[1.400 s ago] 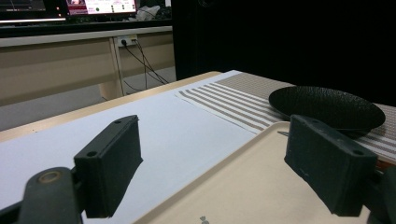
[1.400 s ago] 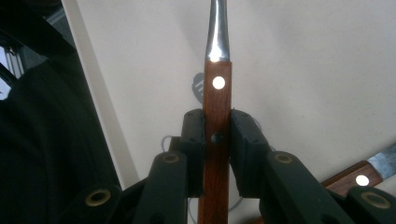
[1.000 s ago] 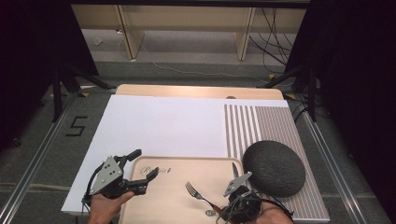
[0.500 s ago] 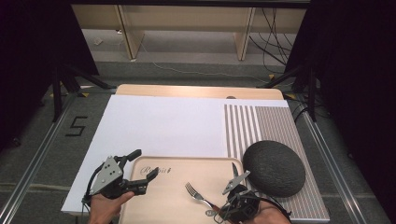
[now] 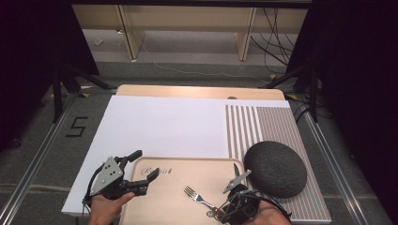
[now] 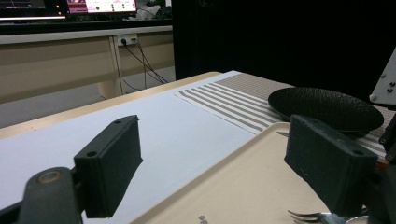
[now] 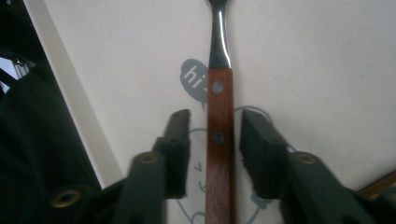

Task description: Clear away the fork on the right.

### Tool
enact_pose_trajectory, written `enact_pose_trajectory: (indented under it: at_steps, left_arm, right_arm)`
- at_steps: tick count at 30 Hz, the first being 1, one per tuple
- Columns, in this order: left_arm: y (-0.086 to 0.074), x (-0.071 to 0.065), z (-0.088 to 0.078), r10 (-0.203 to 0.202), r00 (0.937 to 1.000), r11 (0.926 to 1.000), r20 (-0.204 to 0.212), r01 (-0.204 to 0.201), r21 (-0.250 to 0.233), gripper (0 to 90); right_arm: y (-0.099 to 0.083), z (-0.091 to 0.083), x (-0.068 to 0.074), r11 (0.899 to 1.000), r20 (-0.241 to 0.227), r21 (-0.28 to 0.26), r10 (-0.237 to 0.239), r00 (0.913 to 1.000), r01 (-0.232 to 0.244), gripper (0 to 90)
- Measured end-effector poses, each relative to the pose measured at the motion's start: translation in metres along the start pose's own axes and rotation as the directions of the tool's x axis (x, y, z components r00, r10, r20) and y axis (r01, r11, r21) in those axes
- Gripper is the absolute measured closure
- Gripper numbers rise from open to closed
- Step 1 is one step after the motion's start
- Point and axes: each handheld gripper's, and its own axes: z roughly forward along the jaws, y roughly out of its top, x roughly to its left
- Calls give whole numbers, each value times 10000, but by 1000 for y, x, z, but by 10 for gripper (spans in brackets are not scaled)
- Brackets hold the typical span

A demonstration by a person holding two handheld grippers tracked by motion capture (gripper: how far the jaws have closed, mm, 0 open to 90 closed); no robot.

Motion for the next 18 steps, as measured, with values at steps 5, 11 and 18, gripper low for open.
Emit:
enact_pose_trajectory:
  at_steps: [5,11,18]
  left_arm:
    - [0,0,0,12,10000,10000,13,-12,18,175]
    - [0,0,0,7,10000,10000,18,-7,24,175]
    - [0,0,0,-15,10000,10000,15,15,13,175]
  right_arm:
    - [3,-8,1,9974,48,-686,200,9998,-197,395]
    - [6,-13,5,9942,87,-1070,146,9999,-135,257]
    - [11,-14,12,9891,120,-1453,265,9996,-244,149]
